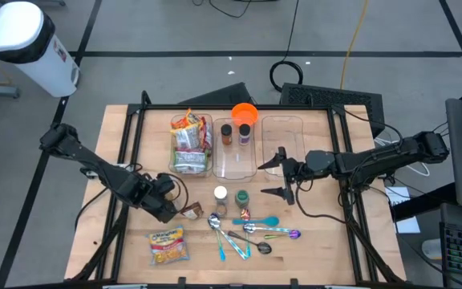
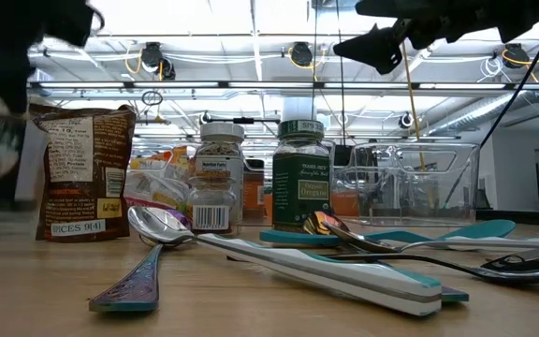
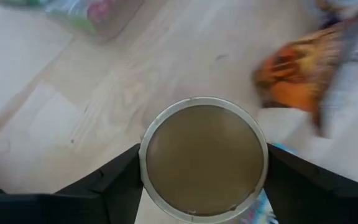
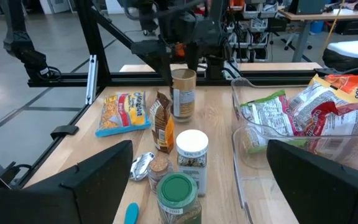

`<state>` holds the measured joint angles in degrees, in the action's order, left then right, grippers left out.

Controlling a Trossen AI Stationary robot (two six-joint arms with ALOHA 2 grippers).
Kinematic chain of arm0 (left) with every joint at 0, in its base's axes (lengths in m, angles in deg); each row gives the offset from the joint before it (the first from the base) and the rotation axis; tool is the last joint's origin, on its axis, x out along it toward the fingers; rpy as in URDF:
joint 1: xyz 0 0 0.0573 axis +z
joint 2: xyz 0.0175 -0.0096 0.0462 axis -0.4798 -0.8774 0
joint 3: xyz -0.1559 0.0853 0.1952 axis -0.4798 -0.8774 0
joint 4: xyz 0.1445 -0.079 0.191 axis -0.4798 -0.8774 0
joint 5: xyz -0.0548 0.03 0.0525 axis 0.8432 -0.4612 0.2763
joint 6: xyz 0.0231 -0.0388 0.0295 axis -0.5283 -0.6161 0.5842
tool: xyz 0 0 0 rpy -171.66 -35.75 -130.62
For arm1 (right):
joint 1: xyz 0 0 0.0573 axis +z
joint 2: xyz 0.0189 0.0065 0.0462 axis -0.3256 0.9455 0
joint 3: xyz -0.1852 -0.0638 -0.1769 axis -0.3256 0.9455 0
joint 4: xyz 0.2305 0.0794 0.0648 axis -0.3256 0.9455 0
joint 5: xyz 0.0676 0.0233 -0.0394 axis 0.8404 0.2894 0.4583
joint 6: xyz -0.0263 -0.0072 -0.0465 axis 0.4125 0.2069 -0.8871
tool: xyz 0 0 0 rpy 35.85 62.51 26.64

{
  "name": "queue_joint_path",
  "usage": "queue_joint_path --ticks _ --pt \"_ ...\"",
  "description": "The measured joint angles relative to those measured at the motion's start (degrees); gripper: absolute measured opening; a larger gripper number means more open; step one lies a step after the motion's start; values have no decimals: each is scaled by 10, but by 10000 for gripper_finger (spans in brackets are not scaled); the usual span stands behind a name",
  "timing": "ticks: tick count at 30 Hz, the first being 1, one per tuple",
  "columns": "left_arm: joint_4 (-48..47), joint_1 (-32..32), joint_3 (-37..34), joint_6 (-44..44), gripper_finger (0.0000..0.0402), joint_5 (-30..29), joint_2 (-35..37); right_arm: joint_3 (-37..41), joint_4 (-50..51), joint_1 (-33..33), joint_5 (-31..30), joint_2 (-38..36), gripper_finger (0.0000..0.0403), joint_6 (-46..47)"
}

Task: Pick & Place Food Item
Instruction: Put the golden seasoning bottle into the middle transparent bin

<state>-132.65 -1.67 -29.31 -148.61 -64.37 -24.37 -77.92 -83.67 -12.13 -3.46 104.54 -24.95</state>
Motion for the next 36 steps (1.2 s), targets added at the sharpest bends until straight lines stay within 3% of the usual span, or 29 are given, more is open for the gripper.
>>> queue_joint_path --ticks 8,12,21,29,36 --pt "-71 16 128 56 277 -25 0 0 -3 0 0 0 361 0" --pt "-83 45 197 121 277 -67 0 0 -4 0 0 0 361 0" --pt "-20 195 279 359 277 -83 -16 0 -14 0 0 0 361 -2" --pt "26 340 336 506 277 -15 -127 0 -14 0 0 0 361 -5" --pt "50 407 414 591 277 19 -250 0 -11 0 0 0 361 -5"
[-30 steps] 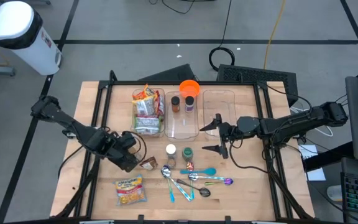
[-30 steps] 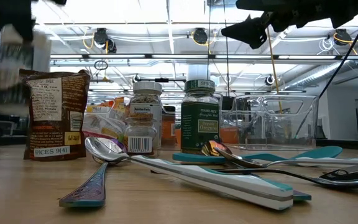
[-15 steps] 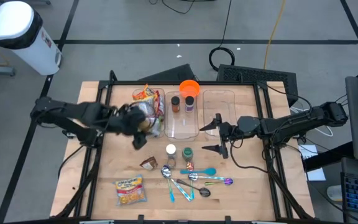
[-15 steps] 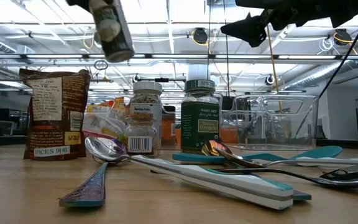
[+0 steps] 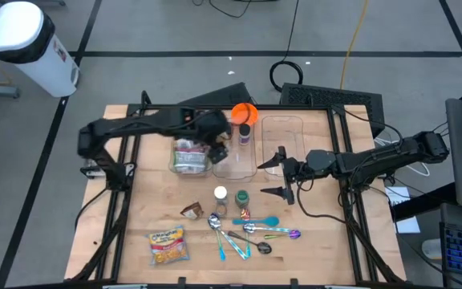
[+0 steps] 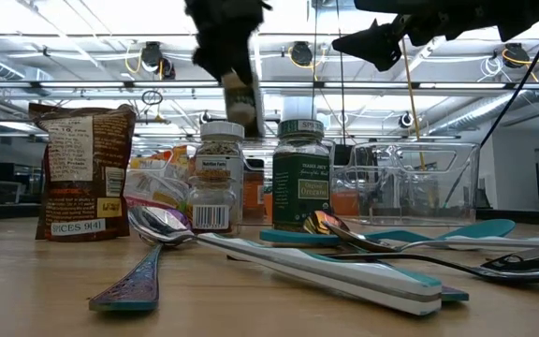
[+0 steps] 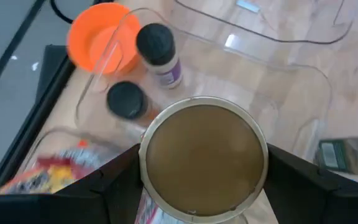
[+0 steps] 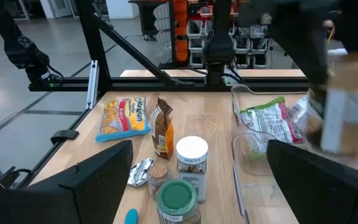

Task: Pick & Place Food Item
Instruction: Put the golden seasoning bottle into the middle transparent bin

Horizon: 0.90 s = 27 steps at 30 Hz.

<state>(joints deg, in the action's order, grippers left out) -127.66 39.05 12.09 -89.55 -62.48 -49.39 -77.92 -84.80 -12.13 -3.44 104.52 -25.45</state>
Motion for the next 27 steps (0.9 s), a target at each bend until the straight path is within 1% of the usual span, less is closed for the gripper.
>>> queue_joint_path --ticks 5,10,16,21,27 --pt "2 23 15 22 277 22 -57 0 3 0 0 0 361 0" --pt "-1 36 14 24 277 22 -98 0 3 0 0 0 361 -4" --pt "4 42 14 49 277 20 -136 0 3 0 0 0 361 -4" --pt "10 56 14 57 277 20 -151 0 3 0 1 0 361 -4" --pt "14 68 14 56 277 24 -151 0 3 0 1 0 361 -4"
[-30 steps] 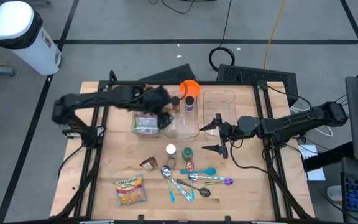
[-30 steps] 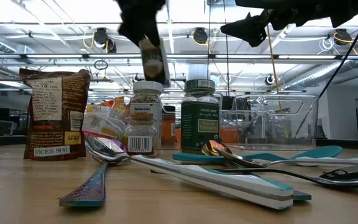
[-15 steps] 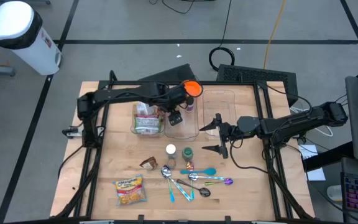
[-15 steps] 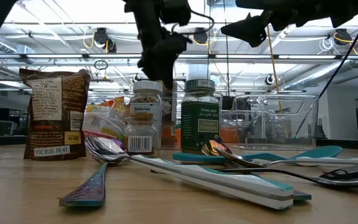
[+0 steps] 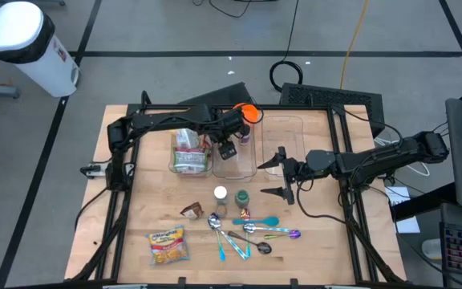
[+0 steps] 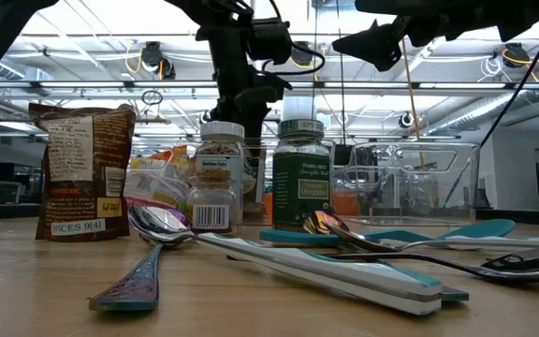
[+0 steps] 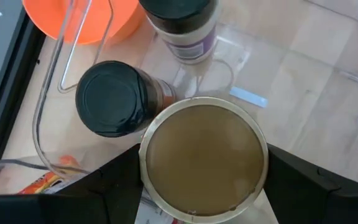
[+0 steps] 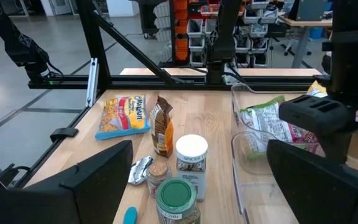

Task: Pick & Place Food Item
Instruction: Put the golden seasoning bottle into the middle transparent bin

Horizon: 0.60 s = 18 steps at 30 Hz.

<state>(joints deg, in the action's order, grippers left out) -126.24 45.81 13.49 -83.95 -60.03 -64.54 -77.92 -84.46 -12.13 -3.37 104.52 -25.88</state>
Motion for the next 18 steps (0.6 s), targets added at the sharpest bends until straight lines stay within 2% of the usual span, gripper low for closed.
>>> queue_joint_path --ticks 5,11,18 --pt "-8 0 0 -6 279 0 1 0 1 0 0 0 361 0" --pt "-11 -4 0 -9 320 0 -19 0 1 0 0 0 361 0" --pt "-7 -4 -5 -8 301 0 -21 0 1 0 0 0 361 0"
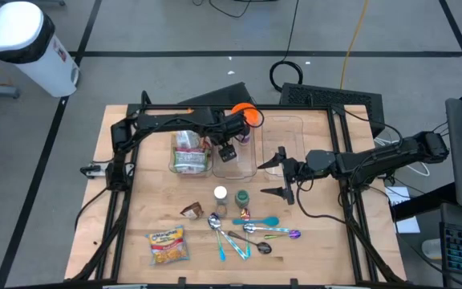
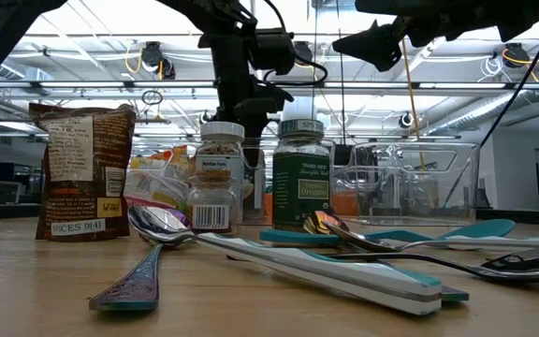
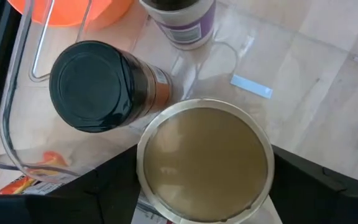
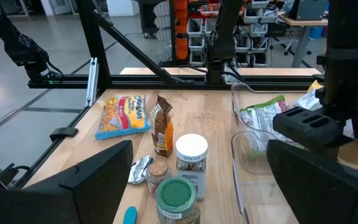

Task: Pick & Place Food Item
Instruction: Put the golden seasoning bottle into the middle transparent bin, then put the green seasoning bottle into the middle transparent bin

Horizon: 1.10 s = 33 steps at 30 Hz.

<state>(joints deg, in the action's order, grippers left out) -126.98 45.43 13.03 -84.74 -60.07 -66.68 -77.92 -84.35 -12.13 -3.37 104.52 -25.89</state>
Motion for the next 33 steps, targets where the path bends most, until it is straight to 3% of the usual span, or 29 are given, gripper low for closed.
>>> queue_joint_path --ticks 5,19,27,33 --pt "-8 0 0 3 298 0 1 0 0 0 0 0 361 0" --pt "-39 0 0 6 348 0 57 0 -2 0 0 0 361 0" --pt "-21 -13 0 2 349 -2 174 0 7 0 0 0 361 2" --pt "42 -71 -15 26 345 -27 302 0 33 0 0 0 361 7"
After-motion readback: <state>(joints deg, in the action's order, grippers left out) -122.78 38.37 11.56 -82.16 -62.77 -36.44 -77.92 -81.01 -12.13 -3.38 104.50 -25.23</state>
